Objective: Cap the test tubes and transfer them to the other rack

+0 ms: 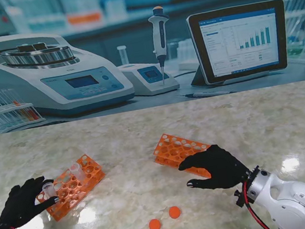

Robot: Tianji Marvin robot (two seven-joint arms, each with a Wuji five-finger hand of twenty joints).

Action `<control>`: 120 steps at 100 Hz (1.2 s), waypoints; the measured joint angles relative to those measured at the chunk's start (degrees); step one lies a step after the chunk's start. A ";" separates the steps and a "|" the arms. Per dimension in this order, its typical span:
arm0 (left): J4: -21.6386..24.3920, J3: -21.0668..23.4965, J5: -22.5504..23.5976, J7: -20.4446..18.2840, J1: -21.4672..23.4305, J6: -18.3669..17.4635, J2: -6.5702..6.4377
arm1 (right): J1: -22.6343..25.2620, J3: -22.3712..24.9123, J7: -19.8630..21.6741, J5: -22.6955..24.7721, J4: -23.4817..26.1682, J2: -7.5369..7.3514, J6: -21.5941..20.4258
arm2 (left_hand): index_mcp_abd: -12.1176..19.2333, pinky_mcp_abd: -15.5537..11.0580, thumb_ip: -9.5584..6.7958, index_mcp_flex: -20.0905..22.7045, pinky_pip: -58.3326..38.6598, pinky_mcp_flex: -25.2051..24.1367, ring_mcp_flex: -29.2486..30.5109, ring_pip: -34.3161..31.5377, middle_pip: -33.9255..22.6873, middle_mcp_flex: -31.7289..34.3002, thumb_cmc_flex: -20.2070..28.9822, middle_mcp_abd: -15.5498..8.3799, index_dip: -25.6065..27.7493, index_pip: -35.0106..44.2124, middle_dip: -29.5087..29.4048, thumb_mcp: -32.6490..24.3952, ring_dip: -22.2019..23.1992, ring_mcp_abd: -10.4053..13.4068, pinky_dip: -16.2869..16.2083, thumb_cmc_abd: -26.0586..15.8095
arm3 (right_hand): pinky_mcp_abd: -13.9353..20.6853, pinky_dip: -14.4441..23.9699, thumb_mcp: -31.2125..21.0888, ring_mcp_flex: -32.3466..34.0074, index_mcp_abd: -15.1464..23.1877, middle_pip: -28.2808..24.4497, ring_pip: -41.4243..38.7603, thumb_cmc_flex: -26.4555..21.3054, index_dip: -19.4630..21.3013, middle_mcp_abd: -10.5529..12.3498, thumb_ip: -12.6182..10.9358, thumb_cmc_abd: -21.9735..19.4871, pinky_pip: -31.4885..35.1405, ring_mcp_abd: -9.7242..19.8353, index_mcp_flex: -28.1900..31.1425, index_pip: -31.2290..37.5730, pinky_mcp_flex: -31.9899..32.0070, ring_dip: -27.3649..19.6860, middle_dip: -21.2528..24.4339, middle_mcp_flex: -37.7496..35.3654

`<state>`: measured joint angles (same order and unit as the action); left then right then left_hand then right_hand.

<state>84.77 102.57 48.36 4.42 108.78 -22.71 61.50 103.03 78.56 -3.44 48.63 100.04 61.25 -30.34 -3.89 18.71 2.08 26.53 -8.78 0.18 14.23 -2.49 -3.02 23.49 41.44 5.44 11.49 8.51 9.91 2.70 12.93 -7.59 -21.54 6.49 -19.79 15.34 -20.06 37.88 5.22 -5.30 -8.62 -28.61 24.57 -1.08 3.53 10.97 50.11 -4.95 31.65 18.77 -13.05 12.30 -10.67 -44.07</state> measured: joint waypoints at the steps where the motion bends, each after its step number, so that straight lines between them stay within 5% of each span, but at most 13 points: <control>1: 0.00 -0.02 -0.02 0.00 0.01 0.05 0.00 | 0.00 0.00 0.00 0.00 0.01 0.00 0.00 | 0.00 0.00 0.00 0.00 0.01 -0.01 -0.01 0.00 0.00 0.00 -0.02 0.00 -0.01 0.00 0.00 0.00 0.00 0.00 0.00 0.00 | 0.00 0.00 0.00 0.00 0.00 0.00 0.00 0.00 0.00 0.00 0.00 0.00 0.00 0.00 0.00 0.00 0.00 0.00 0.00 0.00; 54: 0.01 -0.72 -0.24 -0.75 -0.19 0.80 -0.04 | -0.38 -0.28 0.19 -0.15 -0.06 -0.04 -0.01 | 0.00 -0.14 0.00 0.00 0.44 -0.81 -1.35 0.42 0.25 -1.28 -0.02 -0.02 -0.68 -0.04 -0.12 0.01 -0.24 0.65 0.00 0.00 | 0.00 0.00 0.00 0.00 0.00 0.00 0.00 0.00 0.00 0.00 0.00 0.00 0.00 -0.01 0.00 0.00 0.00 0.00 0.00 0.00; 120: -3.51 -3.85 1.11 3.07 -2.20 1.69 -0.08 | -0.54 -0.53 0.06 -0.06 -0.33 -0.06 -0.12 | 0.62 -0.62 0.00 -1.44 1.82 -2.03 -4.17 1.15 1.06 -3.71 0.19 -1.43 -1.62 -1.18 -3.40 0.07 -1.49 2.70 0.66 1.88 | 0.00 0.01 0.00 0.00 0.00 0.00 0.00 0.00 0.00 0.00 0.00 0.00 0.00 -0.01 0.00 0.00 0.09 0.00 0.00 0.00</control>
<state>81.26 98.73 49.47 7.49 106.58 -21.02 61.42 102.48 78.03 -3.38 48.56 99.71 61.19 -30.46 -3.27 18.09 2.08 25.08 -6.95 -1.85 10.06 -1.34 -1.96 19.77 41.63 4.01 9.86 7.33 6.52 2.77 11.43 -4.89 -20.88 8.37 -19.79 15.35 -20.06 37.88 5.22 -5.30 -8.62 -28.61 24.57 -1.08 3.53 10.97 50.11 -4.96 31.65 18.77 -12.96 12.30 -10.67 -44.07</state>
